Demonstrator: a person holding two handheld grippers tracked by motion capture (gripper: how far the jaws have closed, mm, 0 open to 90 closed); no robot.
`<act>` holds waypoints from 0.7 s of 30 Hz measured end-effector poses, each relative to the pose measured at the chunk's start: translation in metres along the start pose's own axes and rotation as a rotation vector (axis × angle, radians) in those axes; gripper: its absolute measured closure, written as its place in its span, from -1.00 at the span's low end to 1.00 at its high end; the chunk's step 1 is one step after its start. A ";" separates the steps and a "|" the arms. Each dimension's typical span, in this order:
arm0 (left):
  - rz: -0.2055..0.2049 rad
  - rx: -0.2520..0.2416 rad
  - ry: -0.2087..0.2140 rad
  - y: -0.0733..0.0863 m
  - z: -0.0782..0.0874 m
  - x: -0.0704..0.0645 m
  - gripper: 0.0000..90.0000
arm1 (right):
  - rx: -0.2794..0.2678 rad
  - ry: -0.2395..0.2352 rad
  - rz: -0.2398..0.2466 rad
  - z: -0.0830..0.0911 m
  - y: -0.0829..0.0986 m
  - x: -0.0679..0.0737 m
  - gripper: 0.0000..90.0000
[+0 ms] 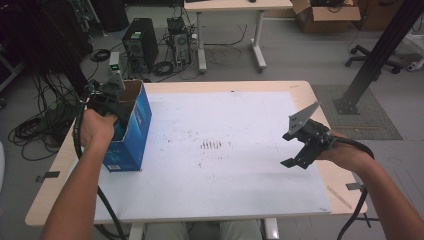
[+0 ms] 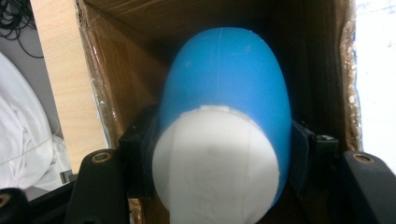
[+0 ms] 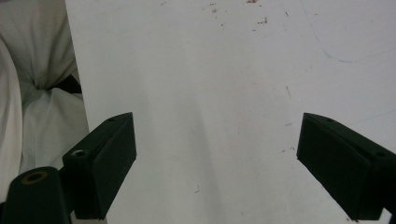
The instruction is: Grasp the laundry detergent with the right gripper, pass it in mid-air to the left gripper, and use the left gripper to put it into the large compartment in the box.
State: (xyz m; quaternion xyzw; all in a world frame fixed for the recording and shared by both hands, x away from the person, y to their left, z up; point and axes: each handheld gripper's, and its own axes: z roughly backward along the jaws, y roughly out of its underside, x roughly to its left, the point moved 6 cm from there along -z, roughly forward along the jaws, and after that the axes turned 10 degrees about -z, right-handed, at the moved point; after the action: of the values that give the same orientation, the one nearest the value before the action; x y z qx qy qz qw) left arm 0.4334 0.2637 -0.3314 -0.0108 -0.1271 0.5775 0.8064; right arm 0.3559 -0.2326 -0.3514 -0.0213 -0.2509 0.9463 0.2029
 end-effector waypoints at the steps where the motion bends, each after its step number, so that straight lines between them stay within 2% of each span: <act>1: -0.001 0.000 0.001 0.000 0.000 0.000 -0.15 | 0.001 -0.001 0.001 0.000 0.000 0.000 -0.74; 7: 0.001 -0.008 0.011 0.001 0.000 0.001 -0.17 | 0.005 -0.006 0.001 -0.004 0.001 0.001 -0.74; 9: 0.003 -0.014 0.017 0.002 0.001 0.001 -0.23 | 0.006 -0.006 0.004 -0.004 0.000 0.001 -0.74; 15: -0.007 -0.035 0.038 0.001 0.010 0.000 -0.27 | 0.006 -0.004 0.005 -0.004 -0.001 0.002 -0.74; 21: -0.015 -0.047 0.034 0.000 0.023 0.001 -0.31 | 0.002 -0.002 0.009 -0.002 -0.001 0.003 -0.75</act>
State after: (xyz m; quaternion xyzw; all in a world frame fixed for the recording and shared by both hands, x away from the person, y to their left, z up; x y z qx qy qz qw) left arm 0.4282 0.2613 -0.3090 -0.0387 -0.1271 0.5680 0.8122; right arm 0.3536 -0.2295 -0.3529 -0.0213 -0.2501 0.9474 0.1986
